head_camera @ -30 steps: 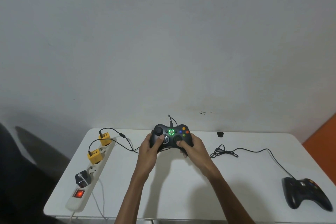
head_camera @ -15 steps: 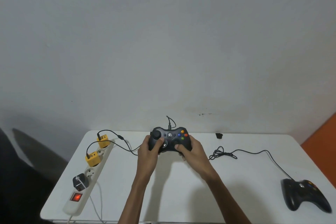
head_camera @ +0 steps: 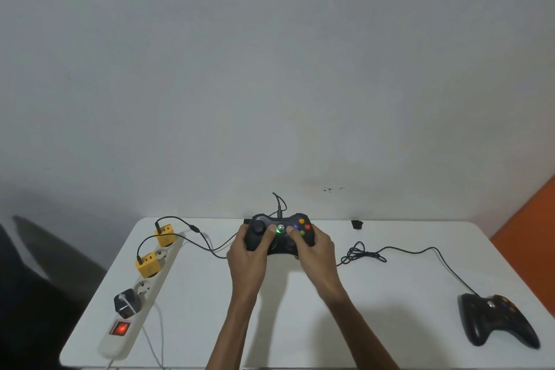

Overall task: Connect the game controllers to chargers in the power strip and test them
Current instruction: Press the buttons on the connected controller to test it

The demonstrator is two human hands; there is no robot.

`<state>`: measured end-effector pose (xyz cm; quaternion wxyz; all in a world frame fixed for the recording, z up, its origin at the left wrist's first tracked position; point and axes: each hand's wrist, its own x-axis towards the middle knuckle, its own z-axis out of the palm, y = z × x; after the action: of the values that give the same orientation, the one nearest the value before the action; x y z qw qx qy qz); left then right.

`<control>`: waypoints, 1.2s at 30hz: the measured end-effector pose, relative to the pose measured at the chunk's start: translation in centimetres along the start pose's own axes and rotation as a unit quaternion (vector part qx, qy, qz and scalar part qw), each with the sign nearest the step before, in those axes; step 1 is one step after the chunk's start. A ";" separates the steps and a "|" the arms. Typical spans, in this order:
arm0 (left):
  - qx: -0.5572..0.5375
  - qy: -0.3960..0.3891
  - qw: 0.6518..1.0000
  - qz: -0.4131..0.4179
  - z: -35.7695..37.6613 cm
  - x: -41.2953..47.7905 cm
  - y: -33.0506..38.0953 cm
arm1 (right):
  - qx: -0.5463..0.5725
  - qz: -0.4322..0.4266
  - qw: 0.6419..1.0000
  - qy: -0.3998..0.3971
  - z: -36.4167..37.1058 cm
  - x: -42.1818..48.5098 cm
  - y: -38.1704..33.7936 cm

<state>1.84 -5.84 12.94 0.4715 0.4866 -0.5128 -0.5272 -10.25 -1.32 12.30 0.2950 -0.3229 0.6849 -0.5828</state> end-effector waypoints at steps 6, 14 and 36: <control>0.035 -0.032 0.999 -0.001 -0.9 0.6 -0.6 | 0.043 -0.009 0.991 -0.125 -1.4 -0.6 0.0; 0.017 -0.182 0.983 -0.003 -2.8 0.5 -0.4 | 0.049 -0.002 0.978 -0.204 -3.4 -0.5 -0.6; -0.034 -0.026 0.997 -0.057 -0.9 -0.4 -0.1 | 0.088 0.047 0.984 -0.145 -2.4 -1.7 -0.2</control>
<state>2.76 -5.49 12.90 0.4436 0.4848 -0.4780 -0.5829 -11.06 1.42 12.87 0.4458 -0.3445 0.5949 -0.5733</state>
